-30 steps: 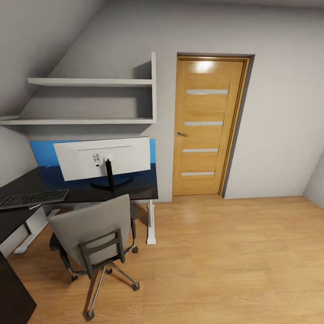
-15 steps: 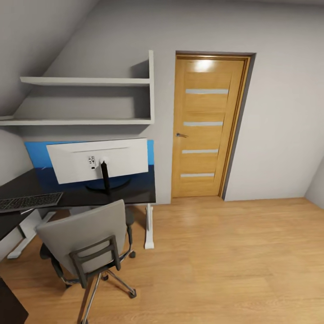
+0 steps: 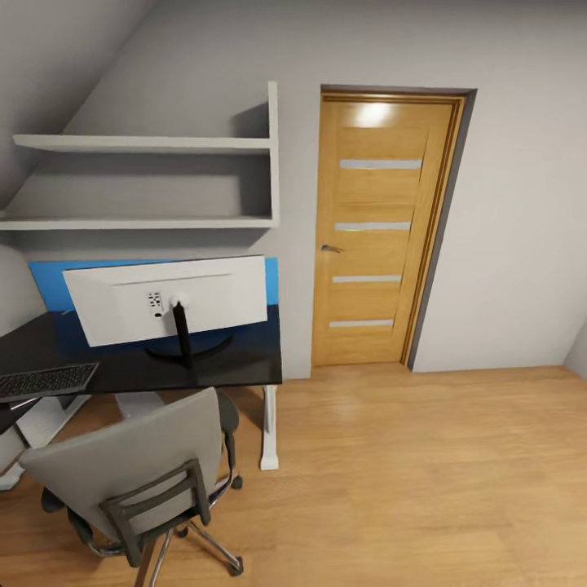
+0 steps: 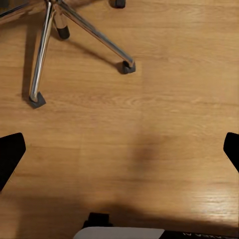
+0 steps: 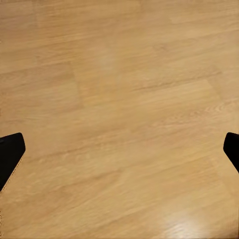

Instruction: In the bedroom, organize the workspace by keeping the computer under the desk, ensuring the monitor is on the desk, placing the keyboard on the desk next to the monitor, placing the mouse on the desk next to the keyboard, moving the folder from the swivel chair onto the desk next to the mouse, stacking the notebook on top of the folder with the pen on top of the notebook, and positioning the swivel chair next to the desk.

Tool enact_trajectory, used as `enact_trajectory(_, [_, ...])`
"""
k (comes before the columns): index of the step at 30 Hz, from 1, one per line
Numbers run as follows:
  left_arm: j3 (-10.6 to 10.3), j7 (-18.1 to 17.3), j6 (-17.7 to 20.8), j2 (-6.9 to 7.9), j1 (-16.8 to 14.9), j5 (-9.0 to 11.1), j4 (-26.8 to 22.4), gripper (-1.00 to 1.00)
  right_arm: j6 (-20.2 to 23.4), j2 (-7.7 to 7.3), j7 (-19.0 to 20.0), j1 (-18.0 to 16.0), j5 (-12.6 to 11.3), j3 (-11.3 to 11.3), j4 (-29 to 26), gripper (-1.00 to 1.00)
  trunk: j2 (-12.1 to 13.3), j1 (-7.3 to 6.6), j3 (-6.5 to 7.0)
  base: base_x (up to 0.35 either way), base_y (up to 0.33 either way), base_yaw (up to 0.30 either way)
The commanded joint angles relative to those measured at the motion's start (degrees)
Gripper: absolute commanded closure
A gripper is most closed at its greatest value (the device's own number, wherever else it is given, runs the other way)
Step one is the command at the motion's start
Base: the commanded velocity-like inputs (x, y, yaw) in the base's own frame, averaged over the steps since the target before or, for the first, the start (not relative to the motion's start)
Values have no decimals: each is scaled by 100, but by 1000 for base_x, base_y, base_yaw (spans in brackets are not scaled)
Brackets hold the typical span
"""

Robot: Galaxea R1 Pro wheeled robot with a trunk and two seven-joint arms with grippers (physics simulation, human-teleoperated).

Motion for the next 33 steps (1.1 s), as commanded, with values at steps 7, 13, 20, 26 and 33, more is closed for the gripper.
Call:
enact_trajectory(7, [23,-12,-19,-4,-4,13,4,-100,-18,0,14,-6,-28,-2,3,-100,-5,4,-7,317,95,0])
enact_trajectory(13, [22,-12,-19,-4,-4,13,4,-100,-38,-3,18,-3,-24,3,3,-100,-5,4,-7,321,16,0])
enact_trajectory(20, [22,-12,-19,-4,-4,13,4,-100,-44,0,23,-3,-20,23,7,-100,-5,4,-7,254,1,0])
enact_trajectory(26, [15,-12,-49,-53,-4,-1,-14,-100,-44,31,14,-3,68,25,17,-100,-5,4,-7,109,-24,0])
enact_trajectory(33, [-6,-14,-54,-83,-4,-10,-21,-100,-52,18,3,-3,-24,-4,19,-100,-5,4,-7,228,-73,0])
